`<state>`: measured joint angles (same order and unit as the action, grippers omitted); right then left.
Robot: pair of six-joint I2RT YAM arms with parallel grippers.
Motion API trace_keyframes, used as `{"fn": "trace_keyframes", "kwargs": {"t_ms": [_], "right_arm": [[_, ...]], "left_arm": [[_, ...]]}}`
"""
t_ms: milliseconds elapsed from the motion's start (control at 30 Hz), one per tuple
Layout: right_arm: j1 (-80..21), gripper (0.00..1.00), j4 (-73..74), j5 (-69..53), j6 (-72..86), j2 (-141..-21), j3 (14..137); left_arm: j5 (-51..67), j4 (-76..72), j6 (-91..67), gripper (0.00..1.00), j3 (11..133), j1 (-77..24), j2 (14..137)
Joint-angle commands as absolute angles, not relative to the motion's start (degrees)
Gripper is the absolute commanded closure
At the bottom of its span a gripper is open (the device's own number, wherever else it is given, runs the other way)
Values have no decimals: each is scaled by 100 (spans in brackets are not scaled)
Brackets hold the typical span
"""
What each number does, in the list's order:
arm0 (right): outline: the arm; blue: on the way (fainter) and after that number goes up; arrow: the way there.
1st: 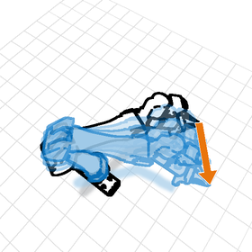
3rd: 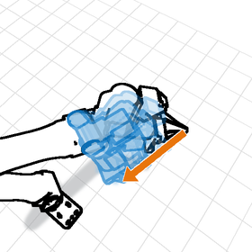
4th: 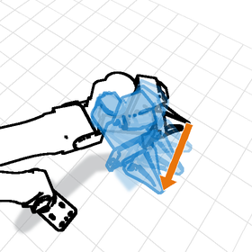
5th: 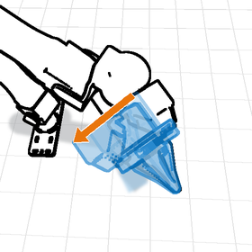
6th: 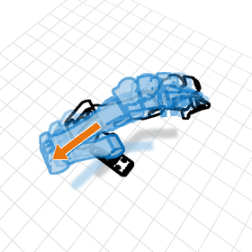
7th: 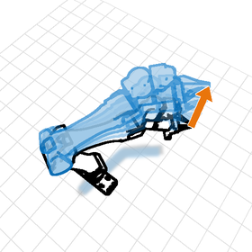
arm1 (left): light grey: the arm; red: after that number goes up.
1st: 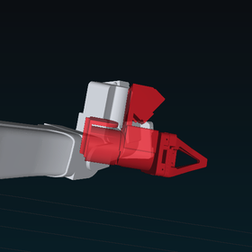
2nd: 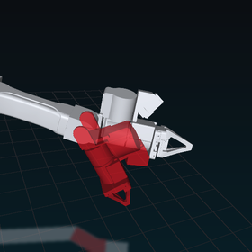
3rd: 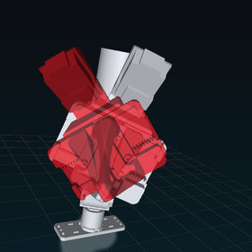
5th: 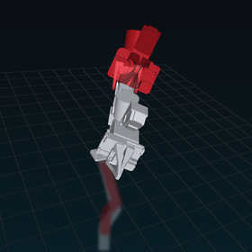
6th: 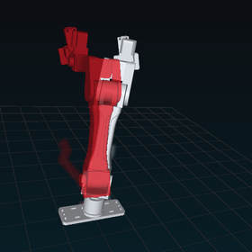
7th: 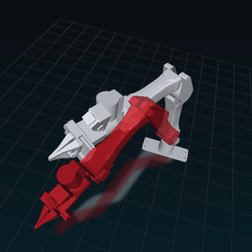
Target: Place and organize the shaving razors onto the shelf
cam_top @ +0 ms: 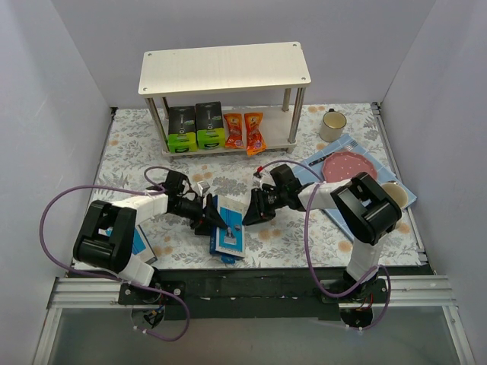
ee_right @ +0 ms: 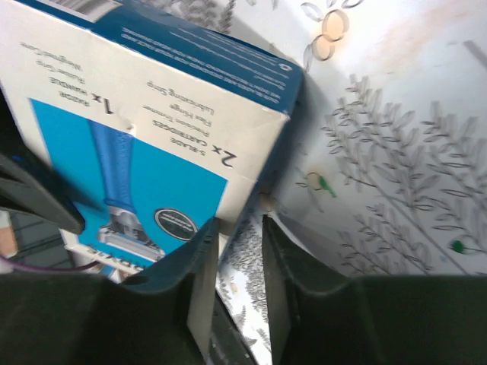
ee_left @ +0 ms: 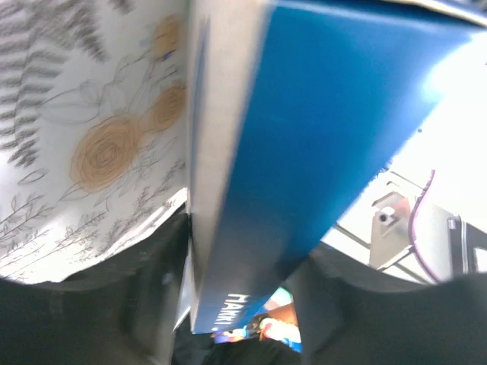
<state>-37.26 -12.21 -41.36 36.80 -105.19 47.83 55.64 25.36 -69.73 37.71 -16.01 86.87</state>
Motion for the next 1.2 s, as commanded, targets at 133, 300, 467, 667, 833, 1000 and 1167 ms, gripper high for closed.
{"fn": "trace_keyframes", "kwargs": {"t_ms": [133, 300, 467, 667, 833, 1000, 1167], "right_arm": [[-3350, 56, -414, -3480, 2770, -9740, 5053], [-2534, 55, 472, -3463, 1908, -9089, 5159], [-2136, 55, 1168, -3314, 1179, -8641, 5273], [-2118, 55, 1511, -3156, 800, -8332, 5335], [-2118, 55, 1529, -3102, 694, -8297, 5300], [-2118, 55, 1345, -3076, 703, -8183, 5159], [-2118, 55, 1309, -3058, 703, -7937, 4809]], "left_arm": [[6169, 2873, -6093, 67, 4561, -1556, 8051], [6538, 3339, -5292, 73, 4851, -1389, 7603], [7574, 3717, -4809, 73, 5816, -1301, 7365], [8094, 4947, -3825, 73, 8456, -372, 8285], [8577, 5677, -3716, 71, 10587, 412, 9411], [9253, 3269, -6075, 74, 11462, 1150, 10299], [9799, -443, -9027, 71, 12151, 1415, 11037]]}}
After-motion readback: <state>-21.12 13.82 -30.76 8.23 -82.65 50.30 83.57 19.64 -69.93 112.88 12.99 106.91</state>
